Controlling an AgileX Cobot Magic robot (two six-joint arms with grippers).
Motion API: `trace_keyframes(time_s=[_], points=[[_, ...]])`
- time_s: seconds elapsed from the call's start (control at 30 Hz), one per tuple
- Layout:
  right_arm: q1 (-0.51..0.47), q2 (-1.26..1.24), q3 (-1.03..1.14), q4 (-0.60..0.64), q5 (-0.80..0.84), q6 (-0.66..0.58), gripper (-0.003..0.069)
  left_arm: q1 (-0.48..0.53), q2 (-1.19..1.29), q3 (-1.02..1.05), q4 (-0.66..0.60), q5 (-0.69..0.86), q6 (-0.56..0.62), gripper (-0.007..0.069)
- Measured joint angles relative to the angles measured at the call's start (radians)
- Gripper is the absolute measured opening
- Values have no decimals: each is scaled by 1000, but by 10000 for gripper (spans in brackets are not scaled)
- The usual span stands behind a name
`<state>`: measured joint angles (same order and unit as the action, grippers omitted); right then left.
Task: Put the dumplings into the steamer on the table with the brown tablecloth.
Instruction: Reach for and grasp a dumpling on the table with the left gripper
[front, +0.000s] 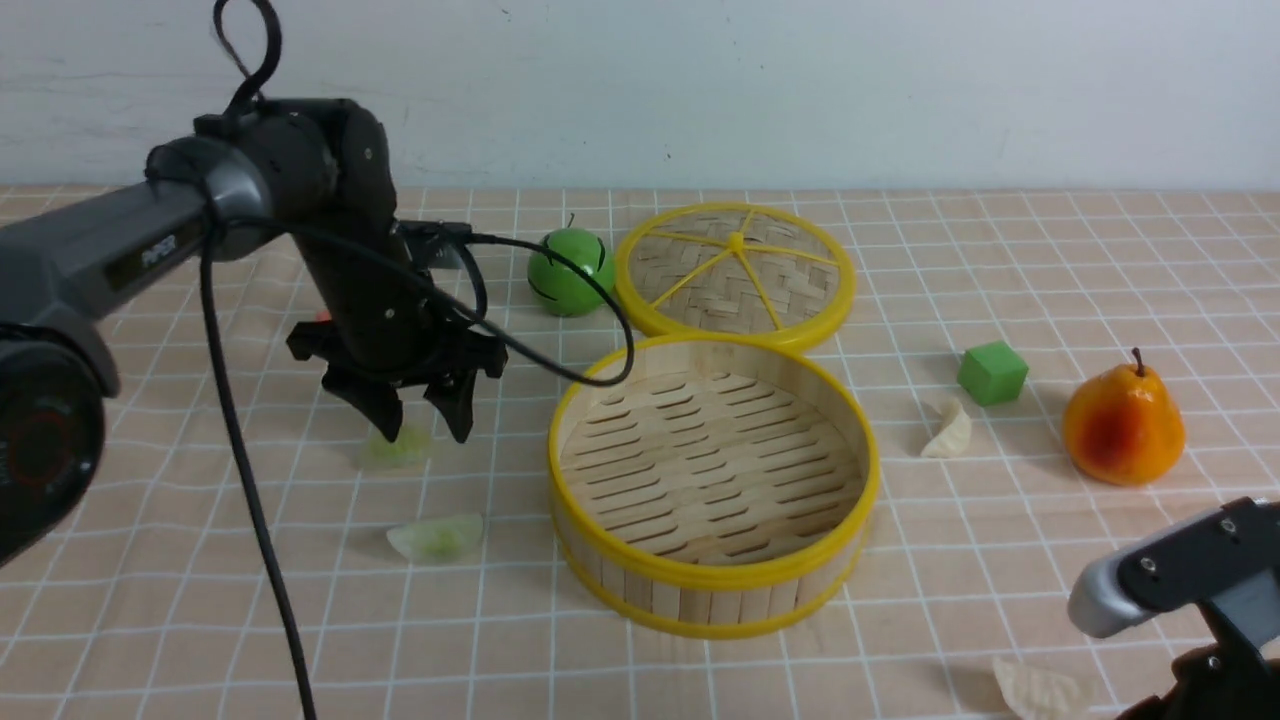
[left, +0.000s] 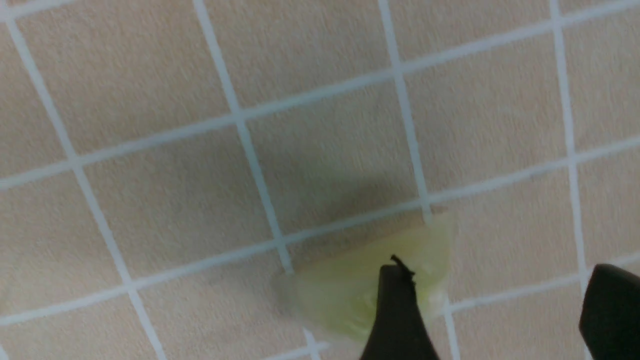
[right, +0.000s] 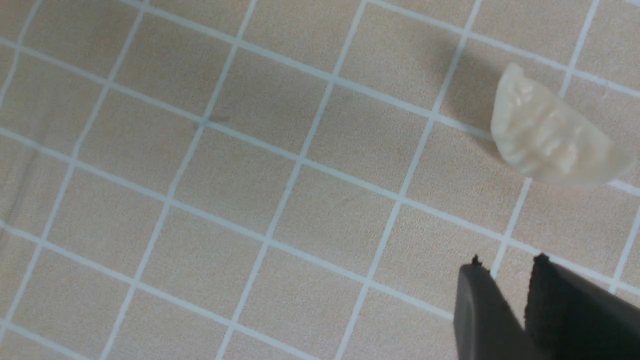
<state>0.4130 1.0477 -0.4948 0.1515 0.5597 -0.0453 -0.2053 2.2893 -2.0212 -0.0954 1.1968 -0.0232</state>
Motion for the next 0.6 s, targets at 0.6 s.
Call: trace_keyframes(time_s=[0.6], points=[[0, 1, 0, -4, -44, -4, 157, 0, -4, -69, 84, 33, -6, 395]])
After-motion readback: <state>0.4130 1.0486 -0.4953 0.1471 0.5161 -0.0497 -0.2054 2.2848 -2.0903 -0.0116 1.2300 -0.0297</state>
